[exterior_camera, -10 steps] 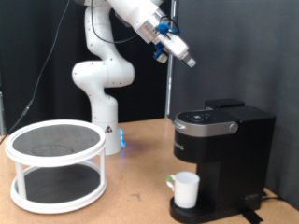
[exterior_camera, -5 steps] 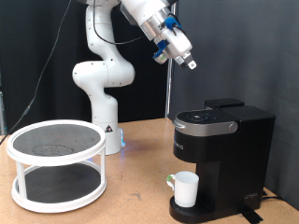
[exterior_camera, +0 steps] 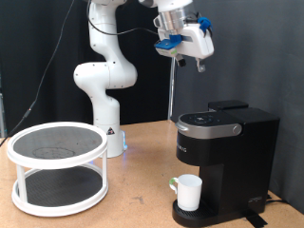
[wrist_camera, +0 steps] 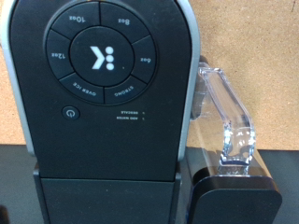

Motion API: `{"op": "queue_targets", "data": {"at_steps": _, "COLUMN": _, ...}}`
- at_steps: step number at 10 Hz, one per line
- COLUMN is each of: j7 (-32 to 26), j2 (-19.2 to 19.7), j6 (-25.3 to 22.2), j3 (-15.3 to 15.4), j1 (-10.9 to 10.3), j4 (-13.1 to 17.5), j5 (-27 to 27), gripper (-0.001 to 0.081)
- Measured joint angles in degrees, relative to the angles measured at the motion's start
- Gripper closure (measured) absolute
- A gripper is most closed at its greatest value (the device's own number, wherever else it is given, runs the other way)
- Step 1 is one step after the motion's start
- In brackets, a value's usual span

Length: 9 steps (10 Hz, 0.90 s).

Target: Make a cup of coffee with the keurig machine

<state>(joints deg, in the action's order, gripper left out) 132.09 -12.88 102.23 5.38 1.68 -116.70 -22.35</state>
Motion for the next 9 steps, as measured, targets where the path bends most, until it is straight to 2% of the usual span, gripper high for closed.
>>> {"op": "queue_targets", "data": {"at_steps": 1, "j7": -0.3, "j2": -0.2, "j6": 0.7, "j3": 0.0, "j1": 0.0, "j4": -0.2, "j5": 0.0, "gripper": 0.0072}}
{"op": "queue_targets", "data": {"at_steps": 2, "j7": -1.6, "j2": -0.2, "j6": 1.3, "j3": 0.3, "j1": 0.0, "j4": -0.4, "j5": 3.0, "gripper": 0.0072}}
{"op": "queue_targets", "data": {"at_steps": 5, "j7": -0.4, "j2": 0.1, "j6": 10.2, "j3": 2.6, "j1": 0.0, "j4": -1.6, "j5": 11.1, "gripper": 0.0072}}
{"op": "queue_targets", "data": {"at_steps": 7, "j7": 0.0, "j2": 0.7, "j6": 16.1, "j3": 3.8, "j1": -0.1, "j4": -2.4, "j5": 12.3, "gripper": 0.0072}}
{"op": "queue_targets", "data": {"at_steps": 9, "j7": 0.0, "j2": 1.3, "j6": 16.5, "j3": 4.5, "j1": -0.6, "j4": -2.5, "j5": 10.7, "gripper": 0.0072}}
